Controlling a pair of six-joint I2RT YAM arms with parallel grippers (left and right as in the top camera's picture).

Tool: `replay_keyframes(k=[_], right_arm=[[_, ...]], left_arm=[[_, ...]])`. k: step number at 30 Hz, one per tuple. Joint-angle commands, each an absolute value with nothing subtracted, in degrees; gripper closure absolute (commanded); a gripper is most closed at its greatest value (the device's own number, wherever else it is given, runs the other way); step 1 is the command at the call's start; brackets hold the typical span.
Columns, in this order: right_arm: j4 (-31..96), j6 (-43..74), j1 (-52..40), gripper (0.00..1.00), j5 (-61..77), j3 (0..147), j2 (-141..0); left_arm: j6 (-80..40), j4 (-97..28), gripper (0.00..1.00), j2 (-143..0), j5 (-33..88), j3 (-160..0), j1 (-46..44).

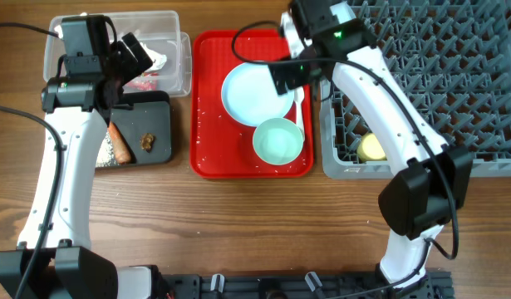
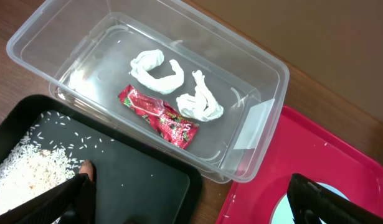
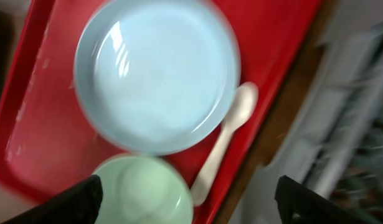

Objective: Sort waste into correct bins and load items into the dishwasher rack
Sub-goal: 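Reach the right gripper to the mint bowl and grasp it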

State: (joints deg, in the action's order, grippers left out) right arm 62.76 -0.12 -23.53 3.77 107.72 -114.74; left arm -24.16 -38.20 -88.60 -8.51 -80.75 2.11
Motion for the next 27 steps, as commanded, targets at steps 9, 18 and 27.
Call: replay_keyframes(k=[9,18,27], right_arm=[[57.76,-7.57,-23.77,0.31,12.32,88.42,-115.68],[49.52,-9.02,-23.77,0.61,11.44,82.15,-115.68],[50.37,-5.96,-23.77,0.96,9.91,84.71,-115.35]], left_arm=[[-24.47,-38.02,0.00,-88.60,-8.45,-81.01,2.37],[-24.47,-38.02,0.00,-88.60,-8.45,-81.01,2.37],[-24.47,-38.02,0.00,-88.60,-8.45,-81.01,2.37]])
